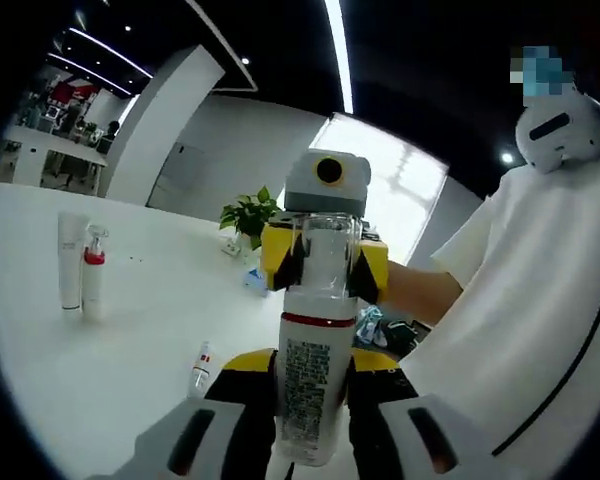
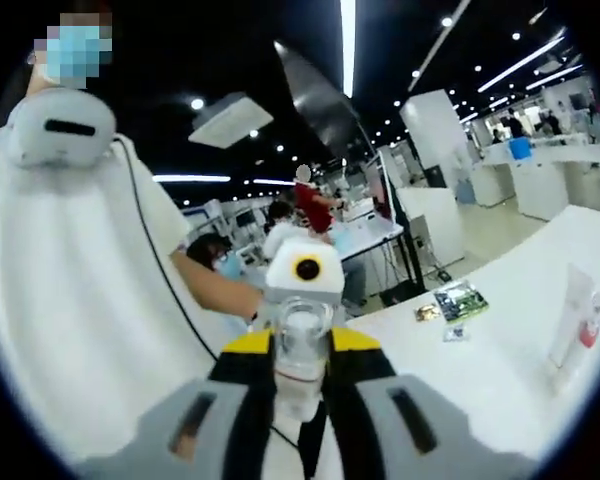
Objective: Arrange the skincare products in the storage area until every visible bottle or jar stands upright without overlapping.
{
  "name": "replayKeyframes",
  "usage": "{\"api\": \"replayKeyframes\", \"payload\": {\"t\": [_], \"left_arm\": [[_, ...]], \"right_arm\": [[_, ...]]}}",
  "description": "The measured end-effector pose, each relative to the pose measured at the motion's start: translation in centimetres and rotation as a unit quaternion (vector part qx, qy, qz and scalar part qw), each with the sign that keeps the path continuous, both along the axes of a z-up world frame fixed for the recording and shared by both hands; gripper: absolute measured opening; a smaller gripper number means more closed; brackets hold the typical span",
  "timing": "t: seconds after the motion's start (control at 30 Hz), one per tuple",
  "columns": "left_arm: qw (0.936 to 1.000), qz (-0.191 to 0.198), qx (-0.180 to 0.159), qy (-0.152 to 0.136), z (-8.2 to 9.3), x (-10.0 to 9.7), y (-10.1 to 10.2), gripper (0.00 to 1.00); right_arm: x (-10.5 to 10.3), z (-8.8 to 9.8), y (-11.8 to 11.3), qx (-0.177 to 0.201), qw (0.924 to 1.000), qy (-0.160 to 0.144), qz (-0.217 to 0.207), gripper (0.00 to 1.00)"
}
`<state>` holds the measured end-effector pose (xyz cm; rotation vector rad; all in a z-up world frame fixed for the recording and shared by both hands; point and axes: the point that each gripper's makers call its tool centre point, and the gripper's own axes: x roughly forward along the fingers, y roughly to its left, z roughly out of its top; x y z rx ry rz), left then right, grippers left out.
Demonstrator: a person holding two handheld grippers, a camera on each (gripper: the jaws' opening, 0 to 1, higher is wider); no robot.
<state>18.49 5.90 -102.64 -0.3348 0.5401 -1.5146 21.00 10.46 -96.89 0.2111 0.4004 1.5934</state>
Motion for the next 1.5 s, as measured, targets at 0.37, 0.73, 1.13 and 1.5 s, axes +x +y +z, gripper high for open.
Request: {"api": "replayKeyframes", "payload": {"t": [0.37,0.73,1.13,1.5], "left_arm": [[0.9962,0.069,0.026,-0.045,-0.4,2.7,1.3,0.23],[0.9842,0.158,0.035,-0.072,0.0,6.0,2.6,0.22],[0.9780,0.194,0.022,-0.075,0.3,7.5,2.8,0.21],[0.9763,0.183,0.075,-0.088,-2.1,7.3,2.6,0.23]], "right_arm": [[2.3,-0.3,0.6,0.004,0.9982,0.012,-0.059,0.18],[4.7,-1.9,1.1,-0.007,0.9843,0.045,-0.171,0.24],[6.5,-1.9,0.7,0.028,0.9672,0.101,-0.232,0.22],[5.9,-3.5,1.3,-0.017,0.9702,0.070,-0.231,0.19]]}}
